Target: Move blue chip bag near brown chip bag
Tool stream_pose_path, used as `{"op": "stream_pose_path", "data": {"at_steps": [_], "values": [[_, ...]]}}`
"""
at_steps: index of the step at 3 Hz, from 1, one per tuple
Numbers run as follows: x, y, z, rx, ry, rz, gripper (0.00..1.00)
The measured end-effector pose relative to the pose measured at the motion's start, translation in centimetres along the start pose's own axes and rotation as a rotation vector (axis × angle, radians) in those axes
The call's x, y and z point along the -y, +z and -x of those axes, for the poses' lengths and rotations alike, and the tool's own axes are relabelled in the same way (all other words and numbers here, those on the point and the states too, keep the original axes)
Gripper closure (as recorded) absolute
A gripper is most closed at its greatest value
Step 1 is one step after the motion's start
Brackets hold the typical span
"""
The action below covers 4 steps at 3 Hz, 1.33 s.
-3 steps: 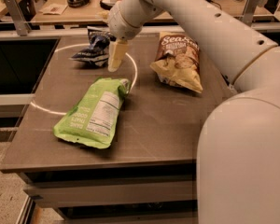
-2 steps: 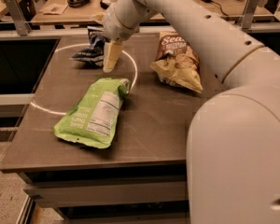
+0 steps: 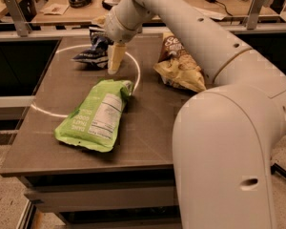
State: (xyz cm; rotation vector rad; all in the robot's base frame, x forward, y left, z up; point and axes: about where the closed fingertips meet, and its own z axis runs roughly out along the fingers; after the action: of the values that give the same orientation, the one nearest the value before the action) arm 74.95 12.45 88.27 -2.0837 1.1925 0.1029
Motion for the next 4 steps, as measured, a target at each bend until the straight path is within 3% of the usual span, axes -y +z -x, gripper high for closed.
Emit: {"op": "stream_pose_path", "data": {"at_steps": [2,4], "values": [[0.2,0.8,-1.0,0.021,-0.018,0.024,0.41],[-1.8,-0.7,-2.1,0.018,-0.016,0.056,0.87]]}}
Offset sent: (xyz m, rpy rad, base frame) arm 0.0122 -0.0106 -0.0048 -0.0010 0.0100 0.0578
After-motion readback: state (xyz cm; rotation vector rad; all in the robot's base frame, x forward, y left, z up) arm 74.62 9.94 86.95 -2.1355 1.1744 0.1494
